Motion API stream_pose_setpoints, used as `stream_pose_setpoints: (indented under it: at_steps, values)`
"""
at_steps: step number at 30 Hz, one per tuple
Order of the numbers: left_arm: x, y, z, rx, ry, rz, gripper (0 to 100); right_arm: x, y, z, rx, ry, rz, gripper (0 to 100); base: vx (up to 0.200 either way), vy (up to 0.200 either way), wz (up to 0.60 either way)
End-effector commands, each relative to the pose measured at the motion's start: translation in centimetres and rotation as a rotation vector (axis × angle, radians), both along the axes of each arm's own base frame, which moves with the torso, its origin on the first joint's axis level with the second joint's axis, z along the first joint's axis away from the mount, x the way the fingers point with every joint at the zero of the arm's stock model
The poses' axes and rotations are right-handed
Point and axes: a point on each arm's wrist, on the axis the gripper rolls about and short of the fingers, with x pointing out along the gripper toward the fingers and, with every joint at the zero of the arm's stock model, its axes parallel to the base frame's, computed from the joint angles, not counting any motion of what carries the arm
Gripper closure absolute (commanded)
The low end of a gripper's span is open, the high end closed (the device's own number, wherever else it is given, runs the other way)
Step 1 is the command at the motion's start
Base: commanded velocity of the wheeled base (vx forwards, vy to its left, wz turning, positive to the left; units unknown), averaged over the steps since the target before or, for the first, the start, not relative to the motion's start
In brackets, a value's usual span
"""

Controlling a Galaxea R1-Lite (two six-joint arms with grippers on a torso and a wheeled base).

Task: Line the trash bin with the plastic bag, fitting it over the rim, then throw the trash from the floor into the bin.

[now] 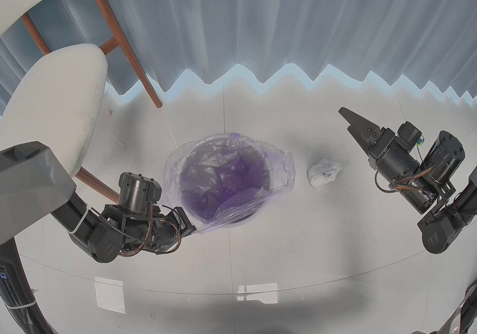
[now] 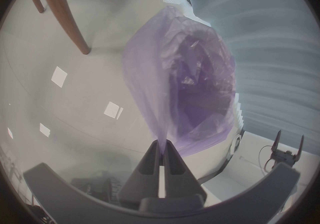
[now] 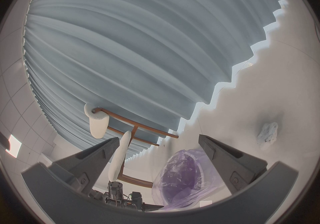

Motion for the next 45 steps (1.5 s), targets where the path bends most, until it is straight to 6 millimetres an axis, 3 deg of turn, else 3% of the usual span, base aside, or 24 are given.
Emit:
stream_pose_setpoints:
  at_steps: [1,7,8,9,12,14,15,23,29,34,45]
  values:
    - [-0.8,0.1,-0.7,0.035,0.016,-0.009,100,0.2,0.0,-0.7,-0.003,0.020,-0.001,0,0.000,0.000,0.00]
    - [-1.2,-0.5,-1.9,0.092,0.025,-0.049,100,1.6,0.4,-6.3,-0.064,0.217,0.002,0,0.000,0.000,0.00]
    - [-1.2,-0.5,-1.9,0.092,0.025,-0.049,100,1.6,0.4,-6.3,-0.064,0.217,0.002,0,0.000,0.000,0.00]
    - [-1.4,-0.9,-1.9,0.088,0.022,-0.062,100,1.3,1.1,-8.1,-0.093,0.277,0.024,0,0.000,0.000,0.00]
    - [-1.5,-1.7,-1.4,0.063,-0.022,-0.077,100,0.5,3.1,-9.7,-0.114,0.341,0.091,0,0.000,0.000,0.00]
    - [-1.5,-1.7,-1.3,0.059,-0.032,-0.078,100,0.3,3.4,-9.9,-0.118,0.348,0.103,0,0.000,0.000,0.00]
    - [-1.6,-1.9,-1.1,0.052,-0.066,-0.080,100,-0.7,4.6,-10.4,-0.130,0.377,0.148,0,0.000,0.000,0.00]
    - [-2.0,-1.6,-0.3,-0.005,-0.196,-0.074,100,-2.8,8.3,-11.5,-0.078,0.484,0.259,0,0.000,0.000,0.00]
    - [-1.8,-1.9,-2.1,0.016,-0.149,-0.085,100,-1.8,9.3,-14.1,-0.092,0.531,0.212,0,0.000,0.000,0.00]
    - [-2.1,-2.2,-1.8,0.004,-0.158,-0.094,100,-0.7,9.8,-15.2,-0.086,0.528,0.175,0,0.000,0.000,0.00]
    - [-3.2,-2.8,-0.5,-0.016,-0.181,-0.124,100,0.7,10.0,-14.3,-0.053,0.452,0.116,0,0.000,0.000,0.00]
